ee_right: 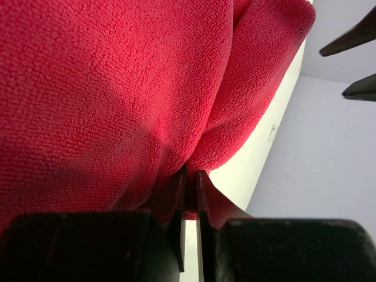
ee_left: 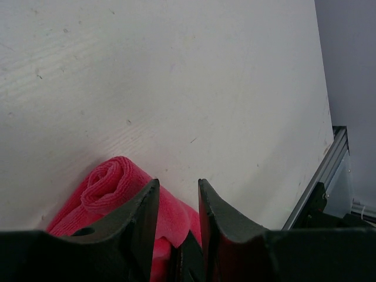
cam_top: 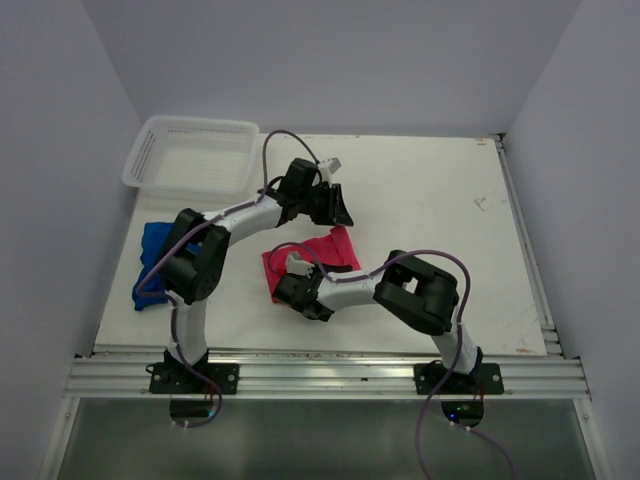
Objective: Roll the towels
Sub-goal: Roll the towel
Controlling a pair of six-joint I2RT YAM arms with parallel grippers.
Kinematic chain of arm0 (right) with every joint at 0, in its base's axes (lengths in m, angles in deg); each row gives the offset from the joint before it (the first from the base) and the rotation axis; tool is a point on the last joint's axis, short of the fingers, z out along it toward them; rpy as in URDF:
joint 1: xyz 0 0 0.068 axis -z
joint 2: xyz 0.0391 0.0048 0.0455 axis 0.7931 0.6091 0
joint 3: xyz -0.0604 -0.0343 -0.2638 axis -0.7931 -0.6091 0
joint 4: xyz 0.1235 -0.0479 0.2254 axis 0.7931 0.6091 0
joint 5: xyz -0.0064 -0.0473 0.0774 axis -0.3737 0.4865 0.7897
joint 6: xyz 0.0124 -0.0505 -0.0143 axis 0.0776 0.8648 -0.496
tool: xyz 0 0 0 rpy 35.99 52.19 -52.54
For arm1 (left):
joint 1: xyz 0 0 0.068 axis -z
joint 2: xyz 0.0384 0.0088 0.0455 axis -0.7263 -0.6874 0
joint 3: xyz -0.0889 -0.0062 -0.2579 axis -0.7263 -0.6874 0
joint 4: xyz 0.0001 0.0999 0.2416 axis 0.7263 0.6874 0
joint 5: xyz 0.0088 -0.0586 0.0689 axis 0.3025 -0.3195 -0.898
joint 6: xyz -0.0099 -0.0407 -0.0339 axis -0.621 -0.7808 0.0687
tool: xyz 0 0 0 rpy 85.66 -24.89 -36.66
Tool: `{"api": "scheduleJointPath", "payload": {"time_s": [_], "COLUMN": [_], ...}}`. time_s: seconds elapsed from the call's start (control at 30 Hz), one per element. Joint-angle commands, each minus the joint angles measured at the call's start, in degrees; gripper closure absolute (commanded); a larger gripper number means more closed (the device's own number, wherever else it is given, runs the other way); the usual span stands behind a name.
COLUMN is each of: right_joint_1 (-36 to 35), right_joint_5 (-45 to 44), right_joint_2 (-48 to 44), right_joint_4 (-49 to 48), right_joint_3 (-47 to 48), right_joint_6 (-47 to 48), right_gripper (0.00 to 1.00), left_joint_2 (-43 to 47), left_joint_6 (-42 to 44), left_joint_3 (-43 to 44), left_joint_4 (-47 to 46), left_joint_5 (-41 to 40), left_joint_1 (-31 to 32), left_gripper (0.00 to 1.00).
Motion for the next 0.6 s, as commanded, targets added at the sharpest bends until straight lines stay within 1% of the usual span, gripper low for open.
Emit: {"api": "scheduleJointPath", "payload": {"time_s": [0.0,0.27,0.3,0.43,0.57], "right_joint_1": [-0.2,-0.1,0.1,0.4,0.5], "right_joint_5": [7.3,8.5,8.7,9.7,10.3], "right_joint_2": [2.4,2.1,2.1,1.4,0.2], "right_joint_4": [-1.2,-1.2,-1.3,-1.8,-2.5], "right_joint_3": [0.5,0.5,0.4,-0.1,-1.1], "right_joint_6": [-2.5,-2.7,-4.5,-5.0,-5.8], "right_gripper": [1.0,1.0,1.0,1.0,1.0], "left_joint_2": [-0.9,-3.9,-4.3,-6.3,-8.3], "left_joint_6": [2.4,3.9,4.0,4.5,3.9], "left_joint_3": [1.2,0.1,0.1,-0.1,-1.0], "left_joint_4": [0.4,2.3,2.3,2.4,0.3], "left_joint_5": [2.9,1.3,1.2,-0.2,-0.9], "left_joint_1": [0.1,0.1,0.1,0.0,-0.7], "left_gripper": [0.64,0.64,0.64,0.64,0.64]}}
